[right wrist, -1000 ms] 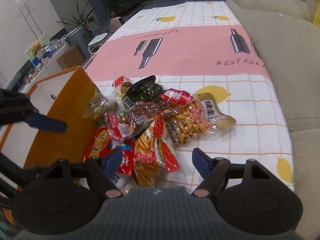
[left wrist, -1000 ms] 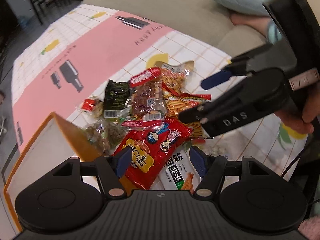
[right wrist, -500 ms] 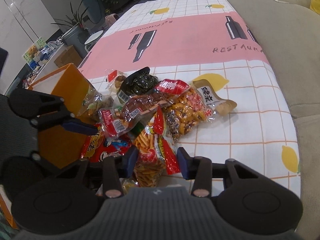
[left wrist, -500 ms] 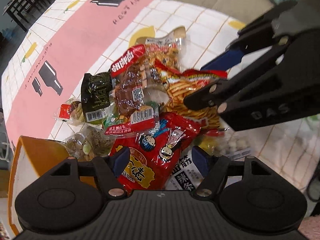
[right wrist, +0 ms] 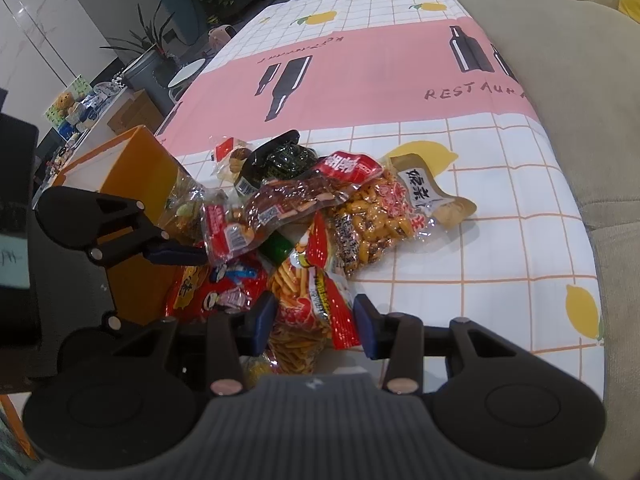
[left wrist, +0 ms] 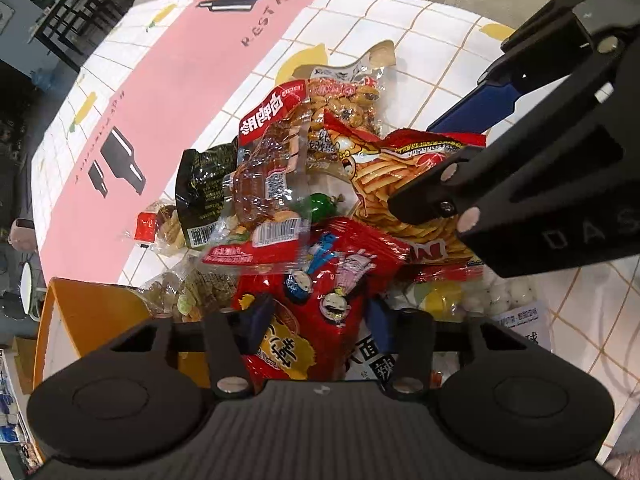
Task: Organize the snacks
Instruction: 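Reach both grippers into the snack pile and grasp red snack bags, then carry the red bags over the white box and open both grippers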
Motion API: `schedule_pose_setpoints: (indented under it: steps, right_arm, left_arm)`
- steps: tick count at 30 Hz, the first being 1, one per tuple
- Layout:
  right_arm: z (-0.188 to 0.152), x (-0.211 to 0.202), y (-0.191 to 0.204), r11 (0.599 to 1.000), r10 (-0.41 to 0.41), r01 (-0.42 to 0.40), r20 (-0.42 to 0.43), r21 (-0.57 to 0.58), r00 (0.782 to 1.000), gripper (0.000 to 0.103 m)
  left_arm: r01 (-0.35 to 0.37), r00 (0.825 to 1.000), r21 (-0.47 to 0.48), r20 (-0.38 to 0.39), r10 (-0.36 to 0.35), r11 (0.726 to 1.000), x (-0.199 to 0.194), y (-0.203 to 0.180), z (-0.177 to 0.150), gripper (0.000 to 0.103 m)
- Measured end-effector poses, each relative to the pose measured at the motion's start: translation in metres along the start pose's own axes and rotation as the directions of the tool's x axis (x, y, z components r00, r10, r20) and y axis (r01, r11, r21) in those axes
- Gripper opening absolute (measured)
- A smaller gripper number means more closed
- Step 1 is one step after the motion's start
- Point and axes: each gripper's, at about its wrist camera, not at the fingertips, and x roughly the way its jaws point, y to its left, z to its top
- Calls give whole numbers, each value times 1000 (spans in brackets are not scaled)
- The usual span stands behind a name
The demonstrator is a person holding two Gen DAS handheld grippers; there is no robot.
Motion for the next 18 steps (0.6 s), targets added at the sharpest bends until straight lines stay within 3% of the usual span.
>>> schedule_pose_setpoints:
  steps: [3, 10, 18]
  right_arm:
    - [0, -3, 0, 1000, -6, 6, -6, -6, 1000, 38]
    - [-5, -18, -3, 1000, -22, 22, 0, -6, 1000, 29]
    - [-13, -49, -1, 1000, -16, 17, 68, -10, 998, 26]
  left_arm:
    - [-15, 1000, -26, 26, 16, 1000, -6, -1, -3, 45]
    - [10, 993, -193, 113, 12, 981, -33, 15, -13, 28]
    - [85, 969, -359, 245, 6, 930, -83, 27, -29, 25]
